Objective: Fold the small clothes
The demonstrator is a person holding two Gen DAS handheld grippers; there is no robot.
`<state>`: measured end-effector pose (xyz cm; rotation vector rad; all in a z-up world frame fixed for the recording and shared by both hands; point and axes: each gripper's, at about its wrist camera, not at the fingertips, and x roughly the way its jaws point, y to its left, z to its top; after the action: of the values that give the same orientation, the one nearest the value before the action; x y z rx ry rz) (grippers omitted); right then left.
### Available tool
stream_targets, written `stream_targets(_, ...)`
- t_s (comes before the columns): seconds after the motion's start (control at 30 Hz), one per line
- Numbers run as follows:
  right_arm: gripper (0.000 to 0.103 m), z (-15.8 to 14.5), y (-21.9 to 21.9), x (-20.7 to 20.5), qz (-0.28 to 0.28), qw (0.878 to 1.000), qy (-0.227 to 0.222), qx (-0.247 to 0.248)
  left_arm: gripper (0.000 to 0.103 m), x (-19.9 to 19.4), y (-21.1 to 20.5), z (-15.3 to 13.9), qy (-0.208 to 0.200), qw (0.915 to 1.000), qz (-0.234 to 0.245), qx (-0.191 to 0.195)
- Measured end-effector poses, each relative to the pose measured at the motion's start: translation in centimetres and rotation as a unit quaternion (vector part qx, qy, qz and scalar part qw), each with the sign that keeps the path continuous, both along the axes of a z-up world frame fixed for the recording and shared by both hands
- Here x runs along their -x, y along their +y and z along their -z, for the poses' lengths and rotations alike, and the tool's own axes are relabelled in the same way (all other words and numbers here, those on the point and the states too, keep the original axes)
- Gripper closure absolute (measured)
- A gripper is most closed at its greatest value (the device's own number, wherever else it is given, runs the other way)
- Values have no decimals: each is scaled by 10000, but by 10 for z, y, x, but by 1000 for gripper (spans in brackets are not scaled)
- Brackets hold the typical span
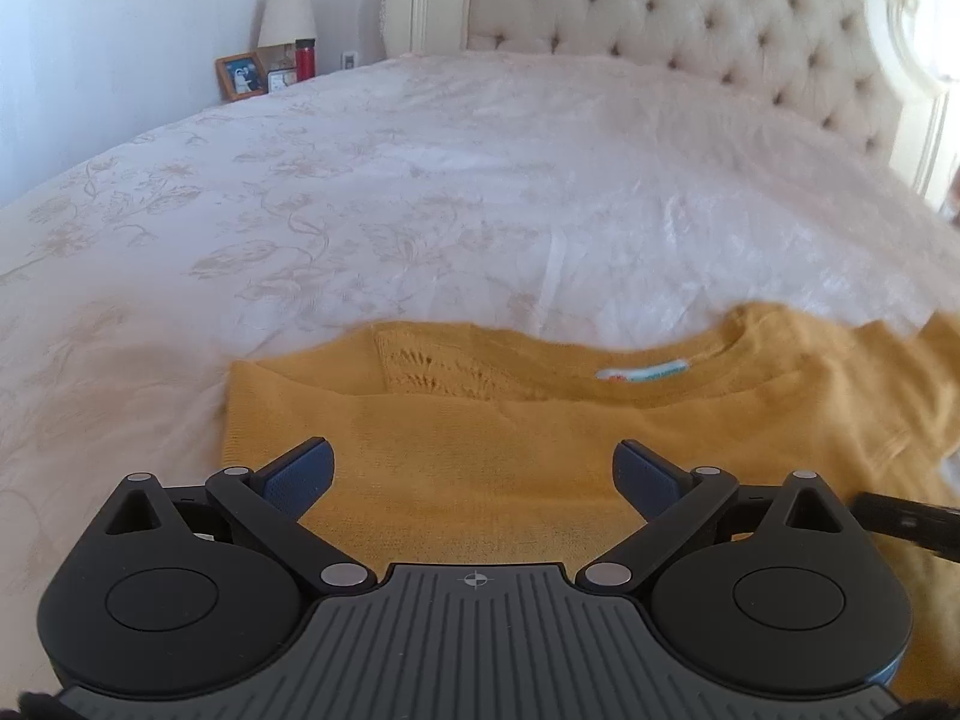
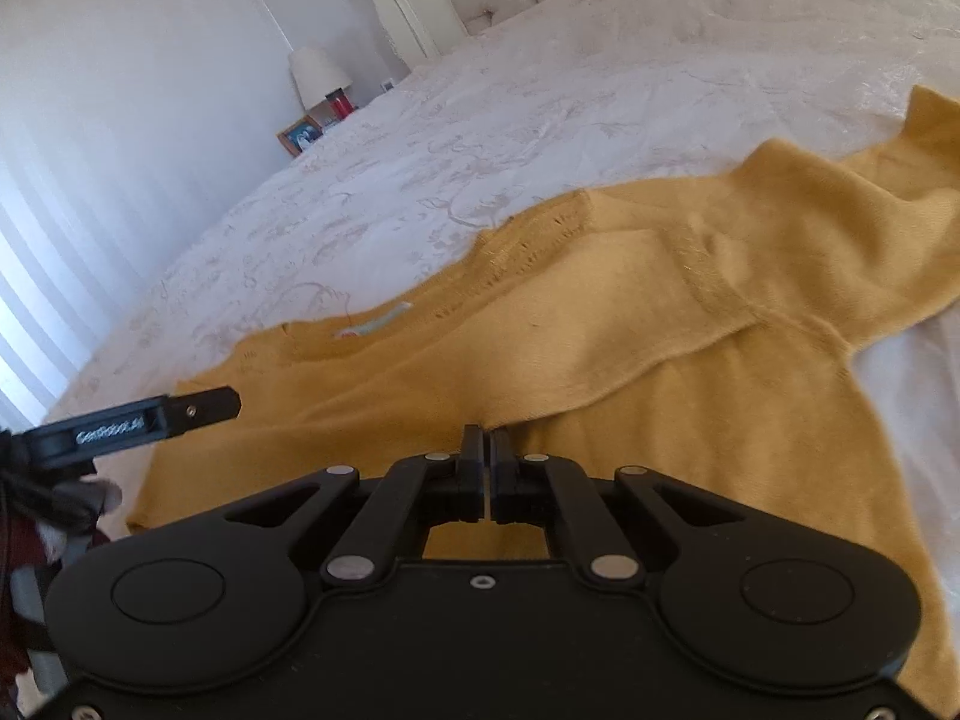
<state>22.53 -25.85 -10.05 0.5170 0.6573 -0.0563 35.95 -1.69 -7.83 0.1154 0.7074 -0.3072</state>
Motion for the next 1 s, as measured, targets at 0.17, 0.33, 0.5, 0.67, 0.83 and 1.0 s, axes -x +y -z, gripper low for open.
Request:
stream_targets(0.17,97,7,-11,7,-38,9998,92,-154,1,-11,-8,24,266,9974,-191,-636)
stream_targets(0.33,83,0,-24,22,-85,9999,50,-34,1,12,2,30,8,9971,-536,-539)
stream_targets(0.5,48,-10,-48,41,-46,9997,-22,218,2,50,8,20,-37,9966,-825,18)
stream_targets(0.67,37,-19,-87,56,200,9981,33,587,1,69,3,35,-315,9968,-733,32)
stream_targets(0.83,36,-29,-141,68,706,9933,38,912,1,67,0,38,-411,9958,-821,5)
stream_targets(1.0,35,-29,-203,68,1387,9857,101,948,0,66,-4,41,-414,9952,-866,-177)
